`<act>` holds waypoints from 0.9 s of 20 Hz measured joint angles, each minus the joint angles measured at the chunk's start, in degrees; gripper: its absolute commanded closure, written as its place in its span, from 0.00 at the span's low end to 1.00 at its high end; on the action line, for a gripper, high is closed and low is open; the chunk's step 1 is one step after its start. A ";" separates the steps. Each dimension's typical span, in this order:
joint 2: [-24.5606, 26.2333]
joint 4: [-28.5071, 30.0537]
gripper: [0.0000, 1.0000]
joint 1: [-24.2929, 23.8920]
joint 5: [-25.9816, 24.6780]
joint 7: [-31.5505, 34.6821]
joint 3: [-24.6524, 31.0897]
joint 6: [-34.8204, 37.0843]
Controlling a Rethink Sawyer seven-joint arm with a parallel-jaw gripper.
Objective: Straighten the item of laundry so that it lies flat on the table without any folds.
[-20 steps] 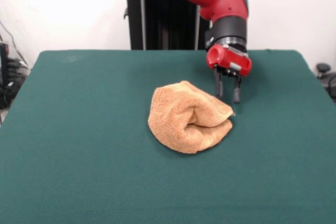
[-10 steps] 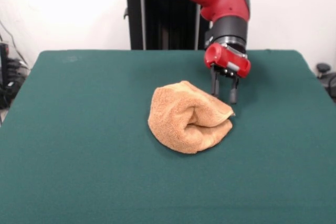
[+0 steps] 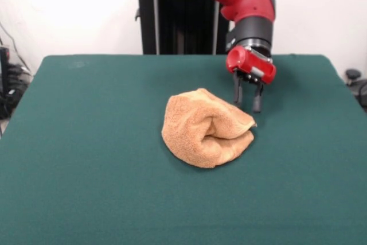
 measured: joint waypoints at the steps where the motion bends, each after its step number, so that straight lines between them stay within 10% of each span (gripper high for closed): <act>1: 0.01 0.01 0.00 0.03 0.00 0.00 0.01 0.59; 18: 3.03 -0.02 0.00 1.41 2.17 0.00 -2.02 2.64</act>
